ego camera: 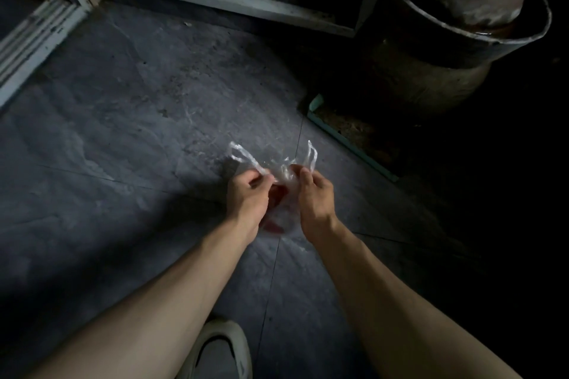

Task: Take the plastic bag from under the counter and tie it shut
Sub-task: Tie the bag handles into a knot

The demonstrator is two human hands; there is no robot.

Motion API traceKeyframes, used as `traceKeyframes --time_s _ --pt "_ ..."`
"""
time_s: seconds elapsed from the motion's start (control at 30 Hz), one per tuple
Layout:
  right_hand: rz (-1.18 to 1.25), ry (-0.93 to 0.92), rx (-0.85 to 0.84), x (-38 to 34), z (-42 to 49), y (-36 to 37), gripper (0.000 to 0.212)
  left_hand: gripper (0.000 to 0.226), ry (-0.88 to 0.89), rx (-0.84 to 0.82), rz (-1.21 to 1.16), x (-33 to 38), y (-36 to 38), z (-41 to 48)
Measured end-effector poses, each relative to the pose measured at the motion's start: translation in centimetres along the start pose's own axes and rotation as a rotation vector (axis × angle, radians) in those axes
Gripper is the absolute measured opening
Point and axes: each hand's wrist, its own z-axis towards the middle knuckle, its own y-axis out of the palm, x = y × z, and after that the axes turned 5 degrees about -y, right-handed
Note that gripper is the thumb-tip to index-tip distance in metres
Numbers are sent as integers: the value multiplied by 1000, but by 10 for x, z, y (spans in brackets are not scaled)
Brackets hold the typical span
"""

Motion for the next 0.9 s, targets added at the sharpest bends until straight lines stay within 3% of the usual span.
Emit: traceKeyframes --time_s 0.17,0.4,0.53,0.77,0.9 --pt "-21 -26 -29 -6 -5 0 33 23 5 -23 -70 12 3 -5" --pt "-154 -106 -66 -17 -8 -5 32 25 176 -111 -93 33 11 -11" --pt "-135 -119 -77 -18 -8 -6 30 24 227 -174 8 33 9 -12" --pt "-81 -154 -19 -22 -10 -4 29 32 211 -82 314 31 4 -15" --pt "-359 -396 32 -24 -16 -3 25 32 157 -58 434 32 8 -14"
